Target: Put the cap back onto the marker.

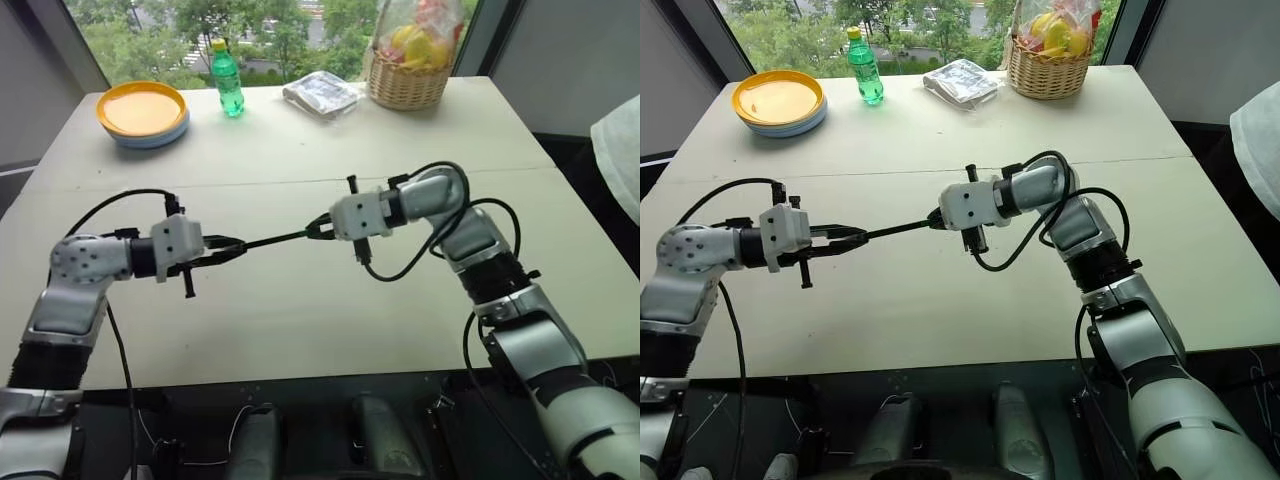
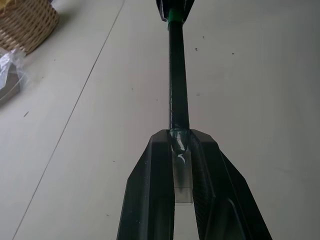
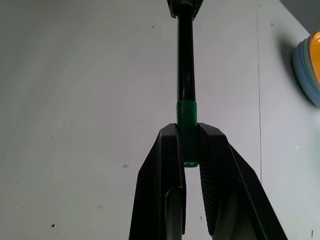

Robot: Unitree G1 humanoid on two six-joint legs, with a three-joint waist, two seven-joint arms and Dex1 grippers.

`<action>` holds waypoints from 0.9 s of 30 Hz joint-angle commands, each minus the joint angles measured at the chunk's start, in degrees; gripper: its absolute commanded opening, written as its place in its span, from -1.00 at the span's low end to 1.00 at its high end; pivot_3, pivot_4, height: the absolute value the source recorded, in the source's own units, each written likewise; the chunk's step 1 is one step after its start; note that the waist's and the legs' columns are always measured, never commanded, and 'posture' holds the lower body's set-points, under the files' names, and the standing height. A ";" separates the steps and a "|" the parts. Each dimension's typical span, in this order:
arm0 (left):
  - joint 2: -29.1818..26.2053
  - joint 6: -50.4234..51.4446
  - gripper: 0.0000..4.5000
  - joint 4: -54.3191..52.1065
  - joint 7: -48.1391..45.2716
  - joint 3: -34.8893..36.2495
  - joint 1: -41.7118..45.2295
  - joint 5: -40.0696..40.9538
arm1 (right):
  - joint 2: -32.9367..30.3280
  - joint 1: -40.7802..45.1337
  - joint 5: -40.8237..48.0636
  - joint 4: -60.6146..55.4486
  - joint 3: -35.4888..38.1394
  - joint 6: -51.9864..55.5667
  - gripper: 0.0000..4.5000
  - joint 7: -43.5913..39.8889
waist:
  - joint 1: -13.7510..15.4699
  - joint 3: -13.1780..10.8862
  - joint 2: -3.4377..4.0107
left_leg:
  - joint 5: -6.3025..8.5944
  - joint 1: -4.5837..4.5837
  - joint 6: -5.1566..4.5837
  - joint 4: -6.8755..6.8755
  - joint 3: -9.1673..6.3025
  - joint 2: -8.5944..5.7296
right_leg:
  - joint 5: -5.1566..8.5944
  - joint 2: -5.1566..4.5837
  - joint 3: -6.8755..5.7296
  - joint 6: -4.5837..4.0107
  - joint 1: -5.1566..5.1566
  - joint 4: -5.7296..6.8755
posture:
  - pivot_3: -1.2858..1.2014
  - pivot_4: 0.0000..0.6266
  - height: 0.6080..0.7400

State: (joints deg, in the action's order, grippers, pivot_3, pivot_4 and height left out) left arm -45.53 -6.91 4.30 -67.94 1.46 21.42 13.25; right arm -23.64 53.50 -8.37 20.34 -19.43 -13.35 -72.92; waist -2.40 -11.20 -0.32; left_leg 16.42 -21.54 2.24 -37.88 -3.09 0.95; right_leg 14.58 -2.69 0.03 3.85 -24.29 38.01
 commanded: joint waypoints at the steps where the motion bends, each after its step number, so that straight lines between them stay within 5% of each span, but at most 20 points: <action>1: 0.64 -0.99 -1.00 -2.70 1.05 -0.24 1.33 0.17 | 2.82 1.21 0.55 -2.55 -3.21 -2.67 -0.98 -0.10 | 0.00 0.00 0.00 | 0.00 0.00 0.00 0.00 0.00 0.00 | 0.00 0.00 0.00 0.00 0.00 0.00 | 0.03 -0.52 1.00; 27: 4.14 0.77 -1.00 -5.90 2.58 1.69 1.62 2.65 | 5.18 -1.26 6.06 -7.27 -1.70 2.08 -0.98 -2.16 | -0.01 0.00 0.00 | 0.00 0.00 0.00 0.00 0.00 0.00 | 0.00 0.00 0.00 0.00 0.00 0.00 | 0.03 -0.52 1.00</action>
State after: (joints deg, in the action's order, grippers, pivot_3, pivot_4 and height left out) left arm -43.01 -5.47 3.41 -67.39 2.49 21.27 12.69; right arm -23.42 51.69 -7.34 18.53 -17.56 -9.07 -73.25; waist -2.41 -11.20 -0.32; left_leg 16.42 -21.54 2.24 -37.88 -3.09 0.95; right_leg 14.58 -2.70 0.03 3.85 -24.29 38.00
